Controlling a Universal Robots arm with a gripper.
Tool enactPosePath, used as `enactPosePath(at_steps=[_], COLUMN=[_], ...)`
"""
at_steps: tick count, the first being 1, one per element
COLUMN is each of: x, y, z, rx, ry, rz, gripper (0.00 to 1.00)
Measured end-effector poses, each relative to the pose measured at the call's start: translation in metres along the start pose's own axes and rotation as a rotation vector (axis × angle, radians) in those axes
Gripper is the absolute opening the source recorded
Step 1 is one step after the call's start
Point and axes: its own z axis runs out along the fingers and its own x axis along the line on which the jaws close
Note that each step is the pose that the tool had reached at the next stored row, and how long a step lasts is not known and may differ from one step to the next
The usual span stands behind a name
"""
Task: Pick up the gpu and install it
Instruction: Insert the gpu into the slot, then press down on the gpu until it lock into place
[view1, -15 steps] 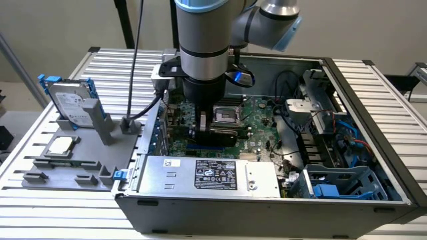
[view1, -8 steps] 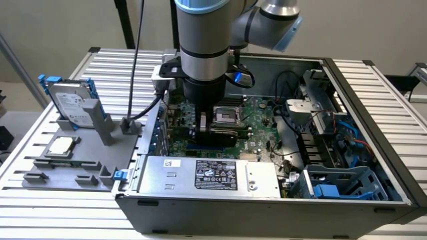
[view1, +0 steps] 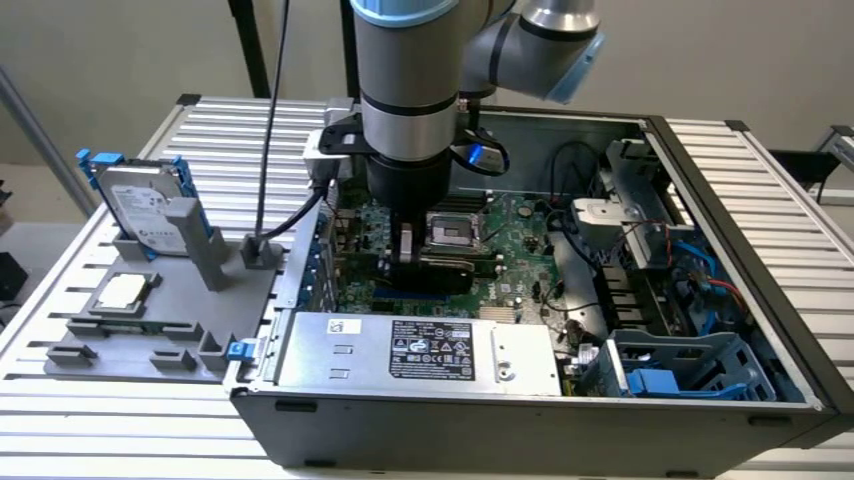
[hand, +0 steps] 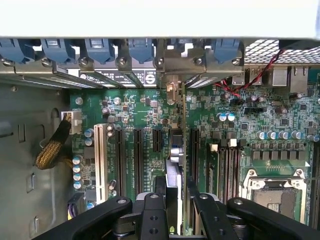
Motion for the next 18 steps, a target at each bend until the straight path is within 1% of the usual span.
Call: enactPosePath(at_steps=[8, 16, 18], x=[0.0002, 0.0005, 0.0004], y=[0.0000, 0.0001, 0.0001], z=[0.0024, 0.0069, 0.0087], rx=[-0.0035, -0.0090, -0.0098], ry=[0.0007, 0.0017, 0.0007], rz=[0.000, 0.000, 0.000], gripper=[0.26, 0.26, 0.26])
